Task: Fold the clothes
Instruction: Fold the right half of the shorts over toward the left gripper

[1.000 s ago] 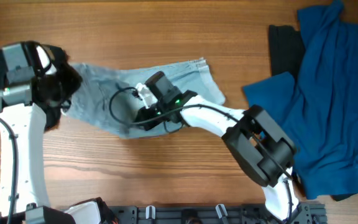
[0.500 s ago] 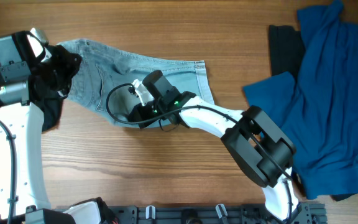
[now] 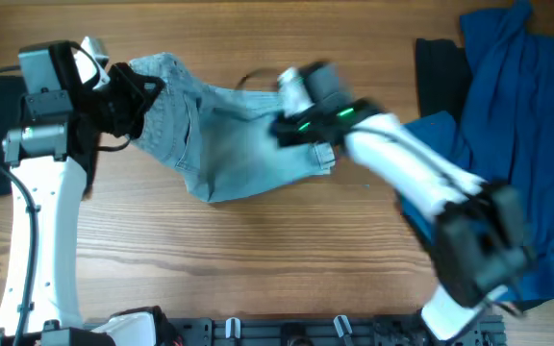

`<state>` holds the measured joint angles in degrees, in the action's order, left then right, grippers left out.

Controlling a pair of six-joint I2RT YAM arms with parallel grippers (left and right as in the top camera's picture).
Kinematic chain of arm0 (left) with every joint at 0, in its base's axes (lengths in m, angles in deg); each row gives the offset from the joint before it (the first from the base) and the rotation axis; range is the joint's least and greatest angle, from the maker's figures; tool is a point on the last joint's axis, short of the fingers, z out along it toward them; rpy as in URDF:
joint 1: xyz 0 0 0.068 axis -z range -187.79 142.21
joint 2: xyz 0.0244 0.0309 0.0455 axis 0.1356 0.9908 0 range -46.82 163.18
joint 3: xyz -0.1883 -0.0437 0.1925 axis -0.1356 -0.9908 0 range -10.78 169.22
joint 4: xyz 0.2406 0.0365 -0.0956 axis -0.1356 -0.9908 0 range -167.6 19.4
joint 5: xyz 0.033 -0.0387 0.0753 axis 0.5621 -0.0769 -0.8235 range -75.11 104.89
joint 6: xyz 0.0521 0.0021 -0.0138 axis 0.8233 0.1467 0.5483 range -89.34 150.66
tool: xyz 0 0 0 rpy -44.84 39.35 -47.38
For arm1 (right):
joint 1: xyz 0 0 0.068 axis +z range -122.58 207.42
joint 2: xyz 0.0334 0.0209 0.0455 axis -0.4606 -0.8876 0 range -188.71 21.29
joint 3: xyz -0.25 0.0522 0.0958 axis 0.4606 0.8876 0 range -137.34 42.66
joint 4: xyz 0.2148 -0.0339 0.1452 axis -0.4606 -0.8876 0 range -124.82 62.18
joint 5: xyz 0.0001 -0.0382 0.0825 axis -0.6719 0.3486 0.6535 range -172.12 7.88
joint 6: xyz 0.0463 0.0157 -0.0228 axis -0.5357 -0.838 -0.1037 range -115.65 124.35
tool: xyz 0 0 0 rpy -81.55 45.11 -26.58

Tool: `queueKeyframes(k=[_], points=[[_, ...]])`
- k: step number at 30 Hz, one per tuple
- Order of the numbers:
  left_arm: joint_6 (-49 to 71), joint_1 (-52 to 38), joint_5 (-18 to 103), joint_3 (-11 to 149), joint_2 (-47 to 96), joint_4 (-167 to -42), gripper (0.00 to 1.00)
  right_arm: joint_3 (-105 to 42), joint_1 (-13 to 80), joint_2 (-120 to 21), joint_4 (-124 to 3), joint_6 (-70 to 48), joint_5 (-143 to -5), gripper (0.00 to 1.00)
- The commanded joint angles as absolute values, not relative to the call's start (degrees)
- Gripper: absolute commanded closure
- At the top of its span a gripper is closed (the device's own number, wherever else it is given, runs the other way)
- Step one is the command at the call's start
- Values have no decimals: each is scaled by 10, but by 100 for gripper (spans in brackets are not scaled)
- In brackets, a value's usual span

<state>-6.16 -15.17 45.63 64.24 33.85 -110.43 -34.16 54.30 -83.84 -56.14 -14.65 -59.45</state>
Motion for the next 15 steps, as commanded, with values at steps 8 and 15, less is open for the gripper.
queueKeyframes(k=[8, 15], points=[[-71, -14, 420, 662, 444, -1068, 95, -281, 471, -893, -669, -124, -688, 96], [-78, 72, 419, 662, 496, -976, 95, -281, 477, -947, -671, -128, -686, 96]])
